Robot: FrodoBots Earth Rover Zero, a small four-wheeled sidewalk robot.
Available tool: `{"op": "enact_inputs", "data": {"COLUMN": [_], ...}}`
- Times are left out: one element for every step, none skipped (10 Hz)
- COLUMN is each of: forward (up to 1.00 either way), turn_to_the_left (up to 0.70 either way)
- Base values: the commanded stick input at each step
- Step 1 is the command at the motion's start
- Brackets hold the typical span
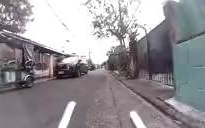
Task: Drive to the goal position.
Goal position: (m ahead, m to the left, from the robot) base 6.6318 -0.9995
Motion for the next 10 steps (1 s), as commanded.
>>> {"op": "enact_inputs", "data": {"forward": [0.85, 0.85, 0.85, 0.85, 0.85, 0.85, 0.85, 0.85, 0.85, 0.85], "turn_to_the_left": [0.00, 0.00, 0.00, 0.00, 0.00, 0.34, 0.34, 0.31, 0.08, 0.02]}}
